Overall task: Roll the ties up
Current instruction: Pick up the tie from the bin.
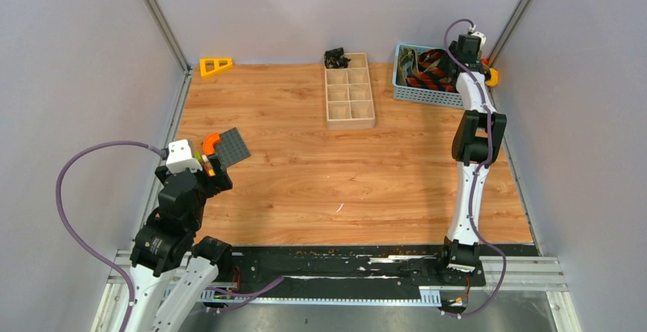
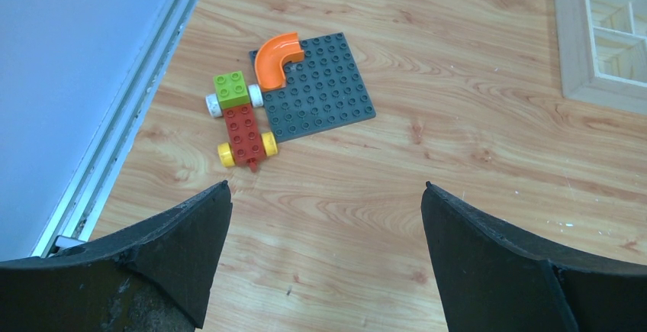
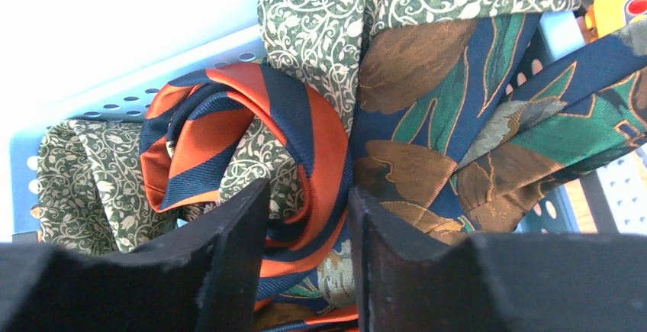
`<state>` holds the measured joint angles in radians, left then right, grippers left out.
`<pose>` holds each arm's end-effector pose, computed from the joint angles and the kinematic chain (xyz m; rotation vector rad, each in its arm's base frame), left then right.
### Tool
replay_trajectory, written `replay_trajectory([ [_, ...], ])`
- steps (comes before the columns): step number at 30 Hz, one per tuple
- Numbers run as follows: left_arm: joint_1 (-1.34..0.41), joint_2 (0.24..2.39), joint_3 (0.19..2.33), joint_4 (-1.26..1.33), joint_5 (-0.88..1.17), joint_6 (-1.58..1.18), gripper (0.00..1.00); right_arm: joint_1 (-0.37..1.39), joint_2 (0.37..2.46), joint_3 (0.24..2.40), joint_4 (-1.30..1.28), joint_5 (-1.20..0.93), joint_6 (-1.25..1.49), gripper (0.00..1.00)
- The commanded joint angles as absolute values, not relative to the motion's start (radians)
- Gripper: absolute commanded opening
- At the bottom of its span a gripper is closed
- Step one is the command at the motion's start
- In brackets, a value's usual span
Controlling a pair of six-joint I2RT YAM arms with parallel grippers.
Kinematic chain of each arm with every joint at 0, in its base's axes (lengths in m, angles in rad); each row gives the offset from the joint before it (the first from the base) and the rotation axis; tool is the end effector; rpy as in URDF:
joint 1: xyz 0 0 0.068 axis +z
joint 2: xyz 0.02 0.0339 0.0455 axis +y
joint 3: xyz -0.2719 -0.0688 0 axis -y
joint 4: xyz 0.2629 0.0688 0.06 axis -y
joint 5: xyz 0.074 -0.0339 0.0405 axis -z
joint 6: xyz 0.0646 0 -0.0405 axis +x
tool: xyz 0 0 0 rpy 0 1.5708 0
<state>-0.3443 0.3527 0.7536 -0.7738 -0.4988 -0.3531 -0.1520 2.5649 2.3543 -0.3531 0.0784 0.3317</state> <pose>0.1095 -0.0064 0.3176 -0.3331 1.8670 0.0115 0.6265 -0.1011 0.1915 0.5554 2.0591 0.0221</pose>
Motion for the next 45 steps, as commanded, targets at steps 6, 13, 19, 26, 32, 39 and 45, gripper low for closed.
replay_trajectory([
  [6,-0.333,0.345,0.753,-0.746,-0.492,-0.35,1.0,-0.149,2.516,2.393,-0.288,0.135,0.294,0.03],
  [13,-0.33,0.339,0.752,-0.744,-0.484,-0.347,1.0,-0.144,2.395,2.333,-0.28,0.131,0.225,0.0],
  [19,-0.328,0.338,0.752,-0.743,-0.48,-0.345,1.0,-0.139,2.203,2.221,-0.176,-0.019,0.14,0.0],
  [26,-0.328,0.33,0.749,-0.741,-0.48,-0.347,1.0,-0.083,2.029,2.206,-0.148,-0.184,0.063,0.0],
  [32,-0.328,0.331,0.749,-0.742,-0.482,-0.347,1.0,0.024,1.91,2.21,-0.172,-0.244,0.005,0.0],
  [39,-0.327,0.324,0.747,-0.742,-0.485,-0.348,1.0,0.134,1.784,2.203,-0.153,-0.308,0.094,0.0],
  [45,-0.327,0.322,0.747,-0.743,-0.484,-0.348,1.0,0.243,1.711,2.214,-0.128,-0.327,0.216,0.0],
])
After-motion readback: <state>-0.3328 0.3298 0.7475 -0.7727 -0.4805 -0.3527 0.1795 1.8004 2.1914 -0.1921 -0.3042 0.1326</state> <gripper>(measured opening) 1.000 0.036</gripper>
